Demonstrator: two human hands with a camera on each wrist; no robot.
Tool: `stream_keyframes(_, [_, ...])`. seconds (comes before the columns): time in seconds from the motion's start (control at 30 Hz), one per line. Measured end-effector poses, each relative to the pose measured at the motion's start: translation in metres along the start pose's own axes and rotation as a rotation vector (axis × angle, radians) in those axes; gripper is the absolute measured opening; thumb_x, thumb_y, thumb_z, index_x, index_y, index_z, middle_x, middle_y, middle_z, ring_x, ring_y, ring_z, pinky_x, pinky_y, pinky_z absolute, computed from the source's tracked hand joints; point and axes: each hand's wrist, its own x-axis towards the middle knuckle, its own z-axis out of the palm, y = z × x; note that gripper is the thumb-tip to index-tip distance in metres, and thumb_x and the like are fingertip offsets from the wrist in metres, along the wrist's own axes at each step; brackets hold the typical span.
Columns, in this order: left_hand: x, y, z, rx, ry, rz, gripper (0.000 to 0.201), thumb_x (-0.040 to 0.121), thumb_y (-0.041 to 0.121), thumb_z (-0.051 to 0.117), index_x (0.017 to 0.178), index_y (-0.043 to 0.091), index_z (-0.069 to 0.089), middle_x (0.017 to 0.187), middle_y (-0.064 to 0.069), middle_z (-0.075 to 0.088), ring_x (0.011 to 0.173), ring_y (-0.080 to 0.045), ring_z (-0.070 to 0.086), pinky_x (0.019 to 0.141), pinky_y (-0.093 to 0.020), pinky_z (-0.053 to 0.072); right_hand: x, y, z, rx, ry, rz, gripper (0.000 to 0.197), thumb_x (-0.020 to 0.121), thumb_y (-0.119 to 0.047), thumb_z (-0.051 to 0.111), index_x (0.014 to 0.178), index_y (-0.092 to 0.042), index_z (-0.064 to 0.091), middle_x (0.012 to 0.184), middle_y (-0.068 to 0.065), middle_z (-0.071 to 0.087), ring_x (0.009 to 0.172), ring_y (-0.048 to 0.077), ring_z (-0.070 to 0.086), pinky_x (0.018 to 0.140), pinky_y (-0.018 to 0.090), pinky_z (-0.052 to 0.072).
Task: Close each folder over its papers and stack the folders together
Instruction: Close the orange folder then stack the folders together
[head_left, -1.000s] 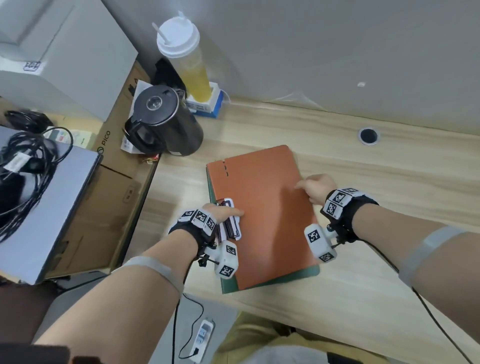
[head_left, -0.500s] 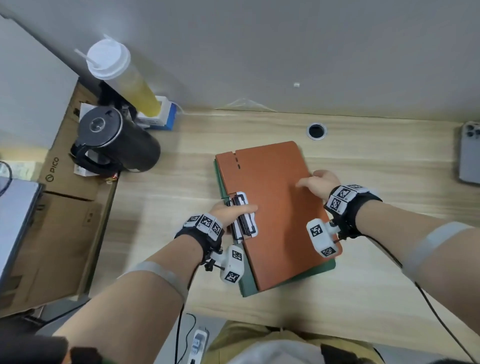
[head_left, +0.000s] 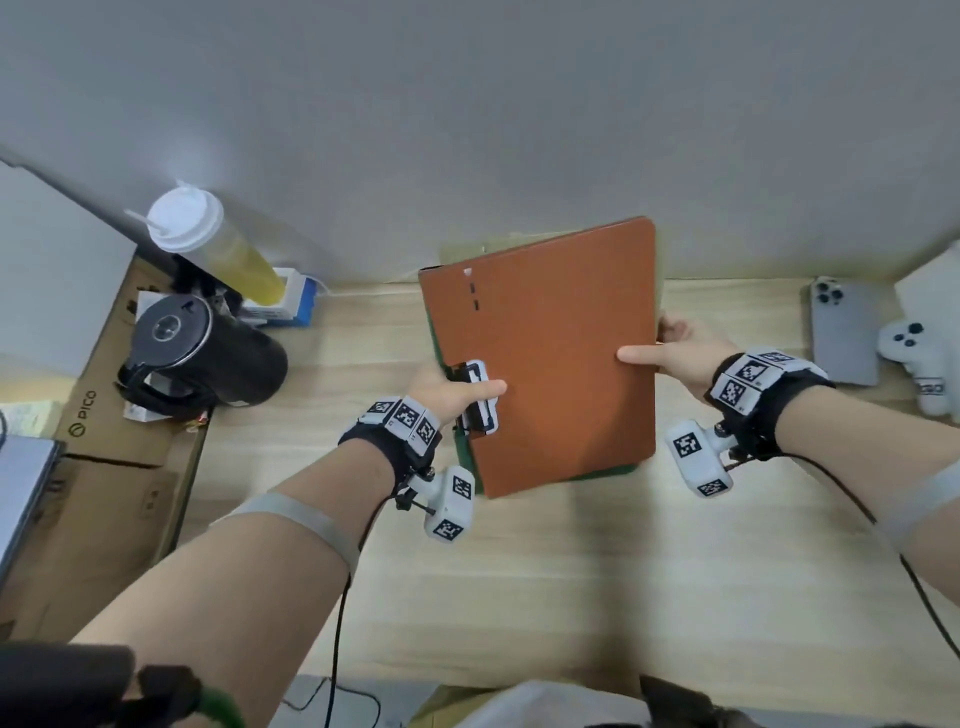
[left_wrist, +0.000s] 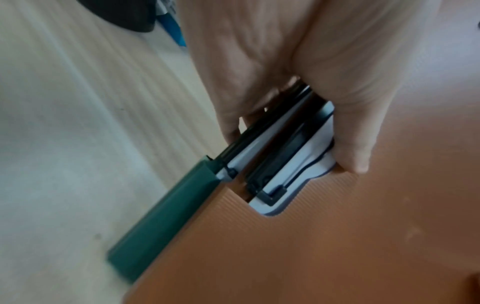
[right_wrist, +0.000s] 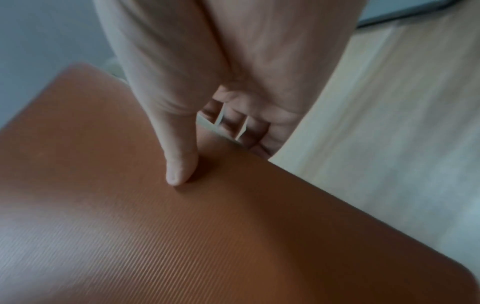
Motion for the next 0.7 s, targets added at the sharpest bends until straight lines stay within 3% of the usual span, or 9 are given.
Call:
stream_keyframes(0.13, [0.001,0.028,0.001,-0.047,0.096,0.113,0.051,0.067,0.016,0.091,0.112,0.01,0.067,0.108,-0.005,0.072,0.099,-0.022,0.068,0.093,-0.037,0.054,-0.004,-0.025,-0.016,0.004,0.062,-0.143,0.045,0.064,0.005,0.083,0.103,-0.015,0.071,0.112,0.009,0.073,0.107,0.026,0.068,0.099,0.045,0.05])
stream_keyframes(0.27, [0.001,0.035,0.007,-0.043,0.12,0.173,0.048,0.068,0.013,0.09,0.11,0.007,0.069,0.106,-0.006,0.072,0.099,-0.023,0.068,0.096,-0.039,0.054,-0.015,-0.03,-0.021,-0.039,0.1,-0.175,0.044,0.063,0.007,0.083,0.095,-0.02,0.07,0.103,0.006,0.074,0.101,0.028,0.07,0.095,0.044,0.052])
stream_keyframes(0.4, [-0.006,0.026,0.014,0.094,0.074,0.232,0.053,0.069,0.019,0.089,0.116,0.011,0.067,0.107,-0.001,0.07,0.094,-0.014,0.065,0.082,-0.023,0.048,-0.026,-0.02,-0.013,-0.16,0.13,-0.119,0.036,0.07,0.005,0.078,0.093,-0.02,0.064,0.087,-0.009,0.069,0.083,0.013,0.067,0.084,0.033,0.052])
stream_keyframes(0.5, [-0.007,0.015,0.021,0.093,0.039,0.204,0.063,0.067,0.018,0.091,0.123,0.009,0.062,0.107,-0.001,0.07,0.082,-0.002,0.065,0.058,-0.001,0.046,-0.032,-0.008,-0.003,-0.221,0.152,-0.105,0.03,0.069,0.006,0.074,0.079,-0.02,0.062,0.079,-0.006,0.066,0.076,0.012,0.063,0.077,0.03,0.05])
stream_keyframes(0.6, [-0.007,0.011,0.025,0.071,-0.002,0.171,0.061,0.073,0.012,0.087,0.126,0.004,0.059,0.097,0.0,0.067,0.064,0.009,0.057,0.045,0.003,0.04,-0.033,-0.003,0.002,-0.227,0.195,-0.097,0.029,0.071,0.01,0.069,0.07,-0.016,0.057,0.069,-0.002,0.06,0.067,0.014,0.058,0.063,0.027,0.045])
stream_keyframes(0.7, [-0.012,0.018,0.028,0.036,-0.014,0.167,0.055,0.08,0.006,0.08,0.129,0.004,0.055,0.081,0.009,0.058,0.052,0.012,0.056,0.043,0.003,0.039,-0.029,-0.001,0.002,-0.242,0.198,-0.111,0.028,0.071,0.009,0.069,0.068,-0.015,0.056,0.068,0.0,0.059,0.067,0.017,0.057,0.066,0.029,0.045])
